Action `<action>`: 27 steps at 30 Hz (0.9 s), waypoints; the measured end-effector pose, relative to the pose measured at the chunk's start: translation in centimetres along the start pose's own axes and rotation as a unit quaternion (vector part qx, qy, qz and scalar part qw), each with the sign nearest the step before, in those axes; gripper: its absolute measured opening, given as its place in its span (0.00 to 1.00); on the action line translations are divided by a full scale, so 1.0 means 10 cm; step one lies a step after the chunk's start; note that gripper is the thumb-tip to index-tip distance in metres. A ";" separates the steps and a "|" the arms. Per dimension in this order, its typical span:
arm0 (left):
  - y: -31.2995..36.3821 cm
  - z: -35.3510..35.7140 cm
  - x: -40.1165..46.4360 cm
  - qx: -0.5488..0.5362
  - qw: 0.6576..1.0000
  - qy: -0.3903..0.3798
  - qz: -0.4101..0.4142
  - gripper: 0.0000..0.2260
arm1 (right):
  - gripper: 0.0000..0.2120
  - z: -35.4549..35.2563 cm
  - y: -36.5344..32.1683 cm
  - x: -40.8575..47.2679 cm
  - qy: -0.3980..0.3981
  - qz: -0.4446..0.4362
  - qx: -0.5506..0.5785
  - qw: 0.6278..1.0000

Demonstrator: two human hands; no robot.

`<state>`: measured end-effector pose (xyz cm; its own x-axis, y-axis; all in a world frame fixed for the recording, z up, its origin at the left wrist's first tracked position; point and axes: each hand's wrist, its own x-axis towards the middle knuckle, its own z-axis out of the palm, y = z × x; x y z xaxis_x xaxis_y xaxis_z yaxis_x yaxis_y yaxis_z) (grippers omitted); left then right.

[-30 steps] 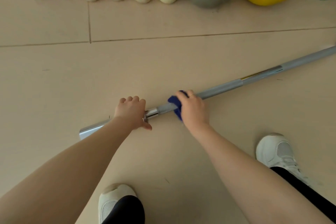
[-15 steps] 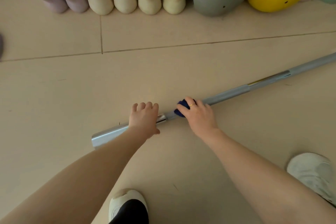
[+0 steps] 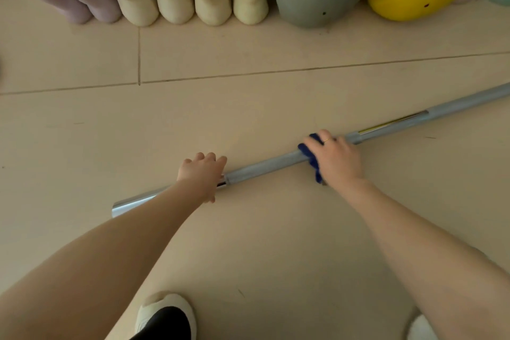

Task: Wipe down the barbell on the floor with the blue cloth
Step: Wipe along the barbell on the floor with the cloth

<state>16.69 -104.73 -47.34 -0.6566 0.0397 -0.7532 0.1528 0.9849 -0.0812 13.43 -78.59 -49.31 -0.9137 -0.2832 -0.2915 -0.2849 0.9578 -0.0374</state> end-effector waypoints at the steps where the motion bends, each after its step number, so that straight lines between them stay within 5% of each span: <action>1: 0.03 -0.02 0.00 0.012 1.000 -0.005 -0.008 0.31 | 0.15 -0.04 0.20 0.01 -0.021 0.053 0.005 0.998; 4: 0.26 -0.14 0.02 0.026 0.999 0.007 -0.026 0.22 | 0.15 -0.04 0.46 0.09 0.001 0.132 -0.018 0.991; 9: 1.15 -0.48 0.19 -0.105 0.987 0.108 0.054 0.15 | 0.13 0.00 0.08 -0.02 -0.008 -0.004 -0.025 1.000; 13: 1.62 -0.53 0.23 -0.086 0.977 0.179 0.079 0.17 | 0.23 -0.11 0.67 0.06 0.021 -0.112 -0.054 0.992; 20: 2.00 -0.69 0.12 -0.170 0.963 0.196 0.072 0.19 | 0.15 -0.28 1.43 0.26 -0.068 0.079 0.035 0.994; 24: 2.41 -0.84 0.26 -0.212 0.957 0.196 0.040 0.14 | 0.20 -0.18 1.14 0.16 -0.114 -0.102 0.115 0.982; 27: 2.61 -0.98 0.28 -0.241 0.951 0.196 -0.014 0.14 | 0.19 -0.20 1.49 0.19 -0.074 -0.159 0.038 0.984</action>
<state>11.57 -77.28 -45.14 -0.8944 -0.0201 -0.4469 -0.1619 0.9458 0.2816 6.88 -64.96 -48.54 -0.7282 -0.5635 -0.3902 -0.5210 0.8250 -0.2191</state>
